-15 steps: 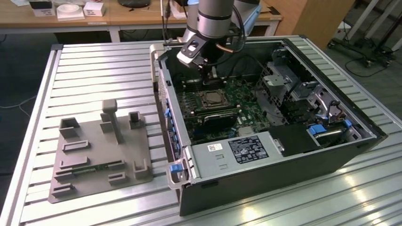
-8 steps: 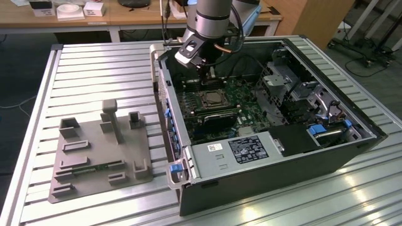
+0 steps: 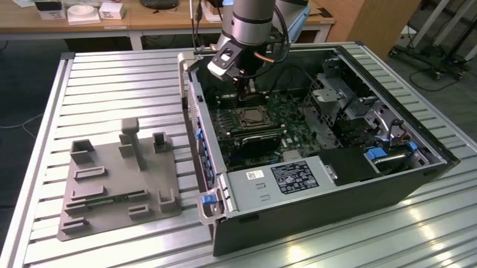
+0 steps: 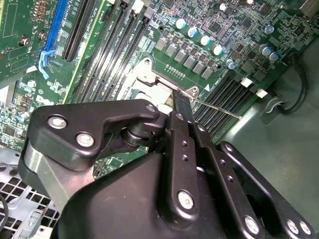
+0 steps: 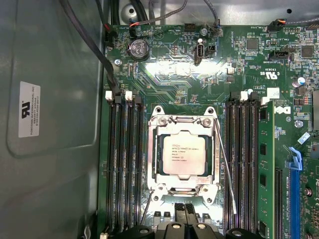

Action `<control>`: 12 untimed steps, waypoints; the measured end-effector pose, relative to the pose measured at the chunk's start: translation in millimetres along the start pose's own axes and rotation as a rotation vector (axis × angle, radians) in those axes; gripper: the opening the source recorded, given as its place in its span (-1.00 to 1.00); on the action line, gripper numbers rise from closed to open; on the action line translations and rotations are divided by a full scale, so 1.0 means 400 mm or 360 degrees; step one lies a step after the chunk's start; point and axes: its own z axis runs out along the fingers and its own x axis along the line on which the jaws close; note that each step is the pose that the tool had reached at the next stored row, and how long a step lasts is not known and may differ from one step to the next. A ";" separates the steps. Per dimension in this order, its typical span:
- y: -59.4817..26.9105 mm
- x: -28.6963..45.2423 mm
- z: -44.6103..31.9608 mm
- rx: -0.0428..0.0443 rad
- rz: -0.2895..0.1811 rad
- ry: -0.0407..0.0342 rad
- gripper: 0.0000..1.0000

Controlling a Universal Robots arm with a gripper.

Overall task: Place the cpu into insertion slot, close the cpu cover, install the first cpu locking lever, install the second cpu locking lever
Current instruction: 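Install the first cpu locking lever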

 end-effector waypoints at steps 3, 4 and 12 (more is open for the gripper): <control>0.000 0.000 -0.005 0.0000 0.0000 0.0000 -0.80; 0.000 0.000 -0.008 0.0000 0.0000 0.0000 -0.80; 0.001 0.000 -0.034 0.0000 0.0000 0.0000 -0.80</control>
